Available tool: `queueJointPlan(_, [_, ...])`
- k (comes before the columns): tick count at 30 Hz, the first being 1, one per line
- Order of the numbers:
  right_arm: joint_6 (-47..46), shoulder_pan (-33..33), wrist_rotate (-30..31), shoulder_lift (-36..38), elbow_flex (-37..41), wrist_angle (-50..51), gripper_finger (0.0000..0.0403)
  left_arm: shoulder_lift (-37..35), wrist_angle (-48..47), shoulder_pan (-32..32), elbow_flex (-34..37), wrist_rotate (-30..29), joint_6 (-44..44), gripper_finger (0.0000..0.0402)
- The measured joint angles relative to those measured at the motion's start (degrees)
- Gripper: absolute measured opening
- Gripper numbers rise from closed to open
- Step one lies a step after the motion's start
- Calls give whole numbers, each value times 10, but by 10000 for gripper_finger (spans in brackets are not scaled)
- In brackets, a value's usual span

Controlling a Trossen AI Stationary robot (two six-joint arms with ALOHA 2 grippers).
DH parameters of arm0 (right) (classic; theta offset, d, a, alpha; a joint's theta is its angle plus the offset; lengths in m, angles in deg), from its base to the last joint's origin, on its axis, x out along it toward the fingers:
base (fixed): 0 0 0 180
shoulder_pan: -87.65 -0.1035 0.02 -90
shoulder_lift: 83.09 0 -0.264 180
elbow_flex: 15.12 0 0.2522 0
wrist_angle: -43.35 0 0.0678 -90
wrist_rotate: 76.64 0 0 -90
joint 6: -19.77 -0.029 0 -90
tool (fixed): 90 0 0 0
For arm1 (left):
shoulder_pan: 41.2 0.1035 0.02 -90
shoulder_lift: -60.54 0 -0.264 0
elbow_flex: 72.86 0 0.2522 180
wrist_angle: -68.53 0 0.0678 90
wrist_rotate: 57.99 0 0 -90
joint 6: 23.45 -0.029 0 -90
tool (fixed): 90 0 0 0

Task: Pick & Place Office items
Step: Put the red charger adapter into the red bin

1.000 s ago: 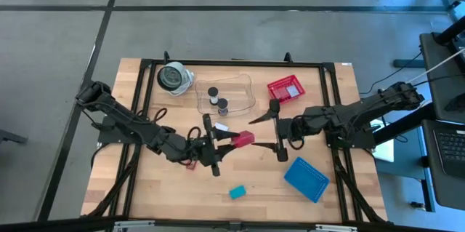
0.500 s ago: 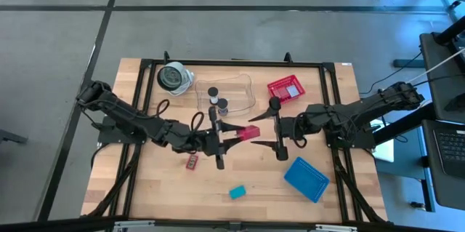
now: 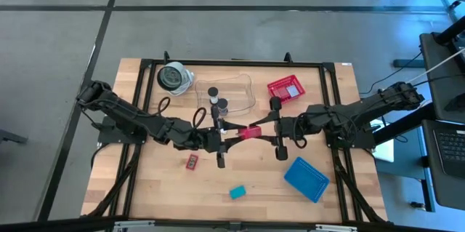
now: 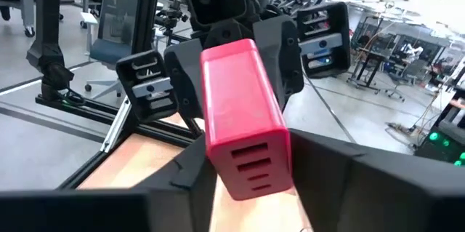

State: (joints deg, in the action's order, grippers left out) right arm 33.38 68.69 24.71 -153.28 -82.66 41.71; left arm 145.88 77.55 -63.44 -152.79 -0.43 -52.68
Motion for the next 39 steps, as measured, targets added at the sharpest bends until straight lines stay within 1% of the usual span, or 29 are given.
queueJointPlan(1, [4,0,0,0,0,0,132,0,1,0,0,0,7,118])
queueJointPlan(2, [6,0,0,0,0,0,129,0,1,0,0,0,11,118])
queueJointPlan(5, [4,0,0,0,0,0,129,0,1,2,0,1,19,121])
queueJointPlan(7, [0,0,0,0,0,1,129,0,0,3,0,1,25,133])
queueJointPlan(11, [-18,0,2,0,0,-1,124,0,-1,6,0,-9,50,172])
queueJointPlan(15, [-20,0,6,0,0,0,124,0,1,6,0,-17,55,214])
queueJointPlan(18, [-32,0,47,0,0,0,123,0,1,6,0,-43,57,246])
queueJointPlan(20, [-40,0,92,0,0,4,123,0,1,5,0,-75,57,264])
queueJointPlan(22, [-42,1,158,1,0,21,123,0,1,4,0,-122,58,278])
queueJointPlan(25, [-47,8,261,10,0,75,123,0,-3,-4,0,-226,46,288])
queueJointPlan(27, [-75,17,322,19,0,127,123,0,-8,-10,0,-301,30,290])
queueJointPlan(29, [-113,32,363,28,0,184,123,-1,-8,-15,0,-364,20,289])
queueJointPlan(30, [-136,41,375,34,0,216,123,-1,-8,-17,0,-390,17,288])
queueJointPlan(32, [-192,65,381,45,0,286,123,-1,-8,-23,0,-429,8,286])
queueJointPlan(34, [-259,97,363,55,0,362,123,-1,-8,-31,0,-454,4,286])
queueJointPlan(36, [-325,142,324,59,0,436,123,-1,-8,-37,0,-459,5,286])
queueJointPlan(39, [-397,218,233,59,0,530,123,-1,-8,-47,0,-460,5,287])
